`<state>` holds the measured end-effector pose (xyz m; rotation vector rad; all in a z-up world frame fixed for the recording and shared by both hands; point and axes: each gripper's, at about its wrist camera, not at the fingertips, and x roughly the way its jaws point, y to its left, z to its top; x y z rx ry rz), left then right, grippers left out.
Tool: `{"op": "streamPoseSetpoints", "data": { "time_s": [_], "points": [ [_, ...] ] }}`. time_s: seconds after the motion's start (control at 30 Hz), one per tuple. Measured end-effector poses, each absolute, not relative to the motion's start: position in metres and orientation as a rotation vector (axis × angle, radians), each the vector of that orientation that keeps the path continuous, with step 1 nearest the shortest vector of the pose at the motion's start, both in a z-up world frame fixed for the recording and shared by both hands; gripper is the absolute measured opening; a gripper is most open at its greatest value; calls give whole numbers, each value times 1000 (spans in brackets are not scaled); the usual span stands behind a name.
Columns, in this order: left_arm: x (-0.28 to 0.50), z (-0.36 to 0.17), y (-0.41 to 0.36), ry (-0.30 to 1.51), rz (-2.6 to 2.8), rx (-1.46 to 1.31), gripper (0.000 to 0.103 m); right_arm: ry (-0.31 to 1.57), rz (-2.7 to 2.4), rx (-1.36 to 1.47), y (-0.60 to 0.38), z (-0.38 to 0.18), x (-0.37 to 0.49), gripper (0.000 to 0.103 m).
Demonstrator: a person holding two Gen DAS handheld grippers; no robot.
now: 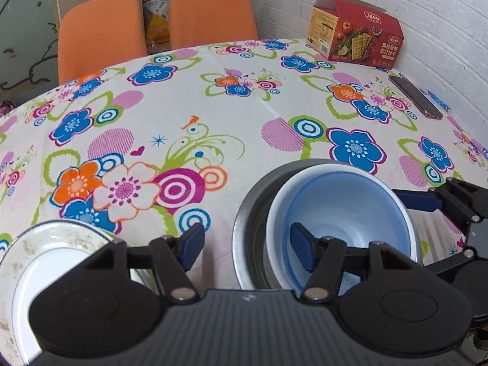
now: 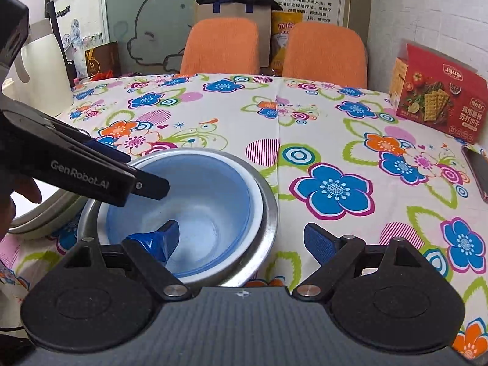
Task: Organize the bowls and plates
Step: 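Move the left tool to the steel bowl rim and close on it, then close the right tool on the steel bowl rim while the left tool holds it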
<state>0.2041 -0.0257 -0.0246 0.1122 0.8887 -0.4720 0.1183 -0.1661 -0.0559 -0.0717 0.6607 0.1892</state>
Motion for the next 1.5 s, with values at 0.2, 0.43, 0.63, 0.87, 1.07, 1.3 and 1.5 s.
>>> {"op": "streamPoseSetpoints", "data": {
  "time_s": [0.2,0.43,0.63,0.87,1.07,1.3,1.5],
  "points": [
    [207,-29,-30,906,-496,141,64,735,215,6,-172,-66,132,79],
    [208,-35,-31,926,-538,129,64,745,223,-2,-170,-66,136,81],
    [211,-35,-32,943,-555,128,66,701,199,23,-169,-69,131,83],
    [220,-34,-36,974,-589,148,65,719,205,5,-169,-67,132,82],
    [225,-33,-43,999,-633,208,65,733,162,14,-165,-64,128,81],
    [224,-34,-42,990,-644,224,64,693,200,65,-172,-68,124,75],
    [219,-31,-42,977,-611,169,46,652,243,127,-175,-66,116,33]
  ]
}}
